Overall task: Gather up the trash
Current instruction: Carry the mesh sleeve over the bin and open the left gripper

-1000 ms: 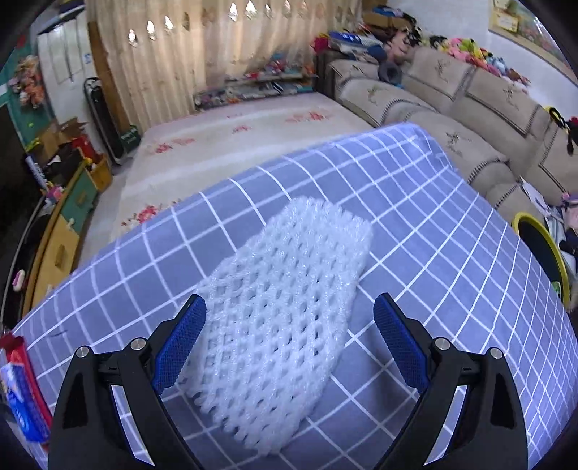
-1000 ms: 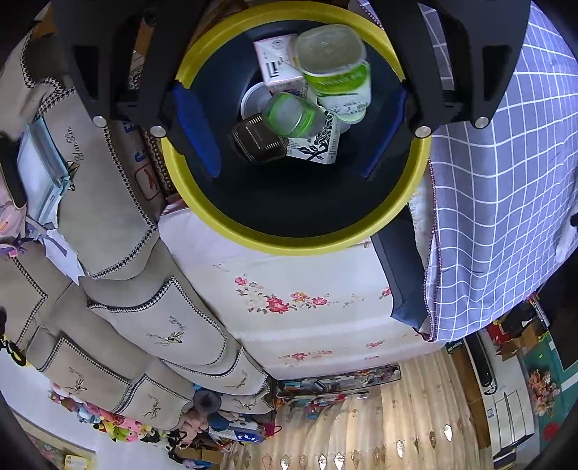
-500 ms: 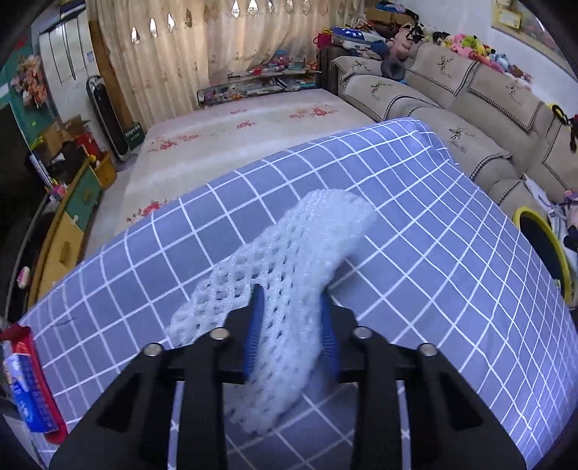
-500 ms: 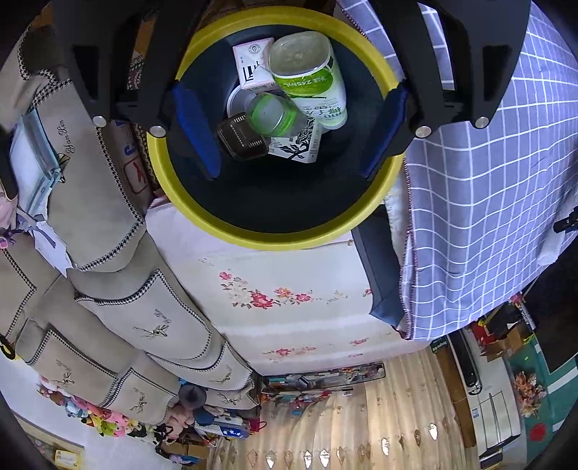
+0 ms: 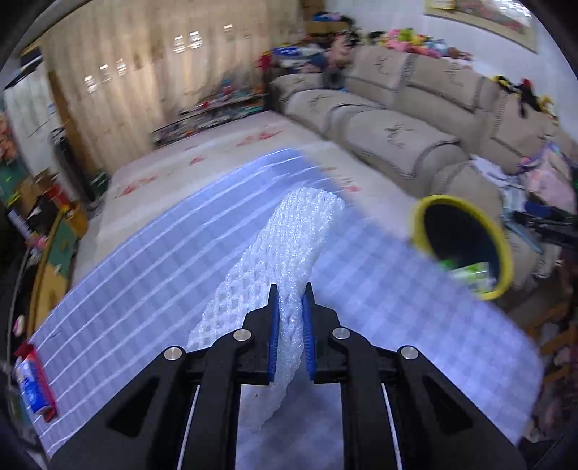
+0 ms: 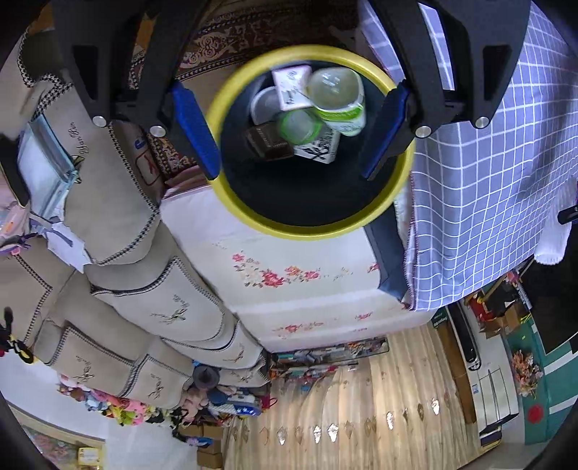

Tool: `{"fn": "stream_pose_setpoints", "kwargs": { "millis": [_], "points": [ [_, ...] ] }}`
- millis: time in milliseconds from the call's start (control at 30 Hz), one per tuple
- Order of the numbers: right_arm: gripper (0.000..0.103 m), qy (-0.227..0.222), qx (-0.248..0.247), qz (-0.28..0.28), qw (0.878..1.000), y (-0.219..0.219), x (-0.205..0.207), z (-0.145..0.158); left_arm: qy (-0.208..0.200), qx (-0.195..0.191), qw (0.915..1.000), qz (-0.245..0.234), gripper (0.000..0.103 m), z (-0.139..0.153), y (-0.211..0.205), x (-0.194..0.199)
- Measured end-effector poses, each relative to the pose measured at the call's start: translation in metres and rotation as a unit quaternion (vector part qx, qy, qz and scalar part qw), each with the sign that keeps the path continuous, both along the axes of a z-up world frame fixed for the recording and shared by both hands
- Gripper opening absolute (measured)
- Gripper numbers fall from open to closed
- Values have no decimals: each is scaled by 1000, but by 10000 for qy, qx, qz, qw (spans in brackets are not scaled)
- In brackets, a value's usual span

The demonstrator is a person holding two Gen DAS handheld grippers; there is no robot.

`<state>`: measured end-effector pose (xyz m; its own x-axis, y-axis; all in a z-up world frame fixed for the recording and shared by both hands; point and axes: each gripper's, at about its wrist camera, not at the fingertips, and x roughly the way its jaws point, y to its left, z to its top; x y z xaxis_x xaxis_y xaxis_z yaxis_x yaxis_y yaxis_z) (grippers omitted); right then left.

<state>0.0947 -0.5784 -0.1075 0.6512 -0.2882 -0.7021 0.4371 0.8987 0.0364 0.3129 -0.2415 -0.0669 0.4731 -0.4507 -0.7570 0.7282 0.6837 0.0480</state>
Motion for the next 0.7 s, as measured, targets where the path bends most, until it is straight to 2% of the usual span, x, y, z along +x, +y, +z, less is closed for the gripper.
{"fn": "stream_pose_setpoints", "kwargs": {
  "millis": [167,367,533,633,667,700],
  "points": [
    [76,-78,-31,-142,9999,-16,-31,3,306,-245,9952,-900,13,4,-88,-45],
    [76,-54,-11,-372,9993,-44,-66,1,601,-27,9842,-1668,13,-19,-197,-75],
    [77,-2,39,-517,9987,-59,-84,-4,672,368,9791,-1886,13,-50,-263,-78],
    [78,6,85,-553,9984,-64,-88,-7,727,584,9768,-1926,17,-72,-289,-70],
    [79,7,106,-545,9985,-65,-89,-8,696,680,9771,-1893,29,-80,-298,-67],
    [79,12,115,-535,9985,-64,-88,-8,666,729,9772,-1881,50,-86,-304,-64]
  ]
}}
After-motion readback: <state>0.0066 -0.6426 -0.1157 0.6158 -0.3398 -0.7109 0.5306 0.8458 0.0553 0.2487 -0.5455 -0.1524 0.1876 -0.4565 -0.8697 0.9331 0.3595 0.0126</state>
